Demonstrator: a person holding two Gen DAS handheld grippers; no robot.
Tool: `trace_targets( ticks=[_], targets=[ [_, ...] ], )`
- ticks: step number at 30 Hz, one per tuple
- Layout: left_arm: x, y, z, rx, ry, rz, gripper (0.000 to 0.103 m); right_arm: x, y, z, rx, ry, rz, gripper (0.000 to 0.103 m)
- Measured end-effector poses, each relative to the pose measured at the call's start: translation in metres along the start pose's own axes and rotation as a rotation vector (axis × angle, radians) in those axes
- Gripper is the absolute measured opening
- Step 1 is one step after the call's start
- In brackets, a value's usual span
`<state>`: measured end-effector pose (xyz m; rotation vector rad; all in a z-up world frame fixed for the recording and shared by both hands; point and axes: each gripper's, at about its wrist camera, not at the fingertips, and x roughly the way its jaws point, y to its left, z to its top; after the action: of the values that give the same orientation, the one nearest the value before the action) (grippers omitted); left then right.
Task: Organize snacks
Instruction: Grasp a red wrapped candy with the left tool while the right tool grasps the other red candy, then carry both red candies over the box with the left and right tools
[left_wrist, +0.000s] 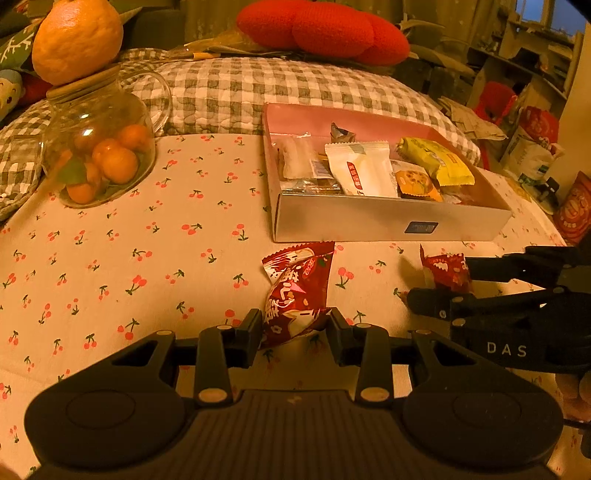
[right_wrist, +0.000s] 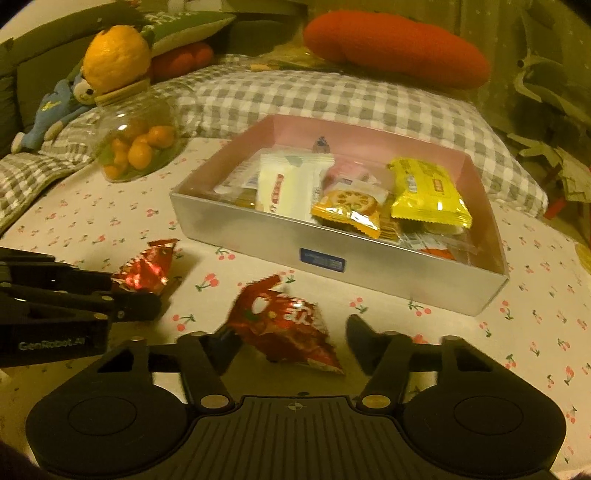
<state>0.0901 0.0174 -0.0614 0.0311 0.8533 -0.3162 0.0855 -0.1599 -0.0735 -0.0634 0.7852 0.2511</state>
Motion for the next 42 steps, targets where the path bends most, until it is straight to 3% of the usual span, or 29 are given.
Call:
trace_targets(
  ticks=[6, 27, 42],
  targets=[
    [-0.002, -0.002, -0.002, 0.006, 0.002, -0.006, 0.034, -0.003, 0.000, 0.000, 0.012, 0.004, 0.028, 0.039],
    [-0.014, -0.014, 0.008, -0.015, -0.015, -0.075, 0.034, -0.025, -0.026, 0.010, 0.236, 0.008, 0.127, 0.039],
    [-0.027, -0.021, 0.031, -0.040, -0.073, -0.087, 0.034, -0.045, -0.049, 0.028, 0.335, -0.040, 0.130, 0.039]
  ],
)
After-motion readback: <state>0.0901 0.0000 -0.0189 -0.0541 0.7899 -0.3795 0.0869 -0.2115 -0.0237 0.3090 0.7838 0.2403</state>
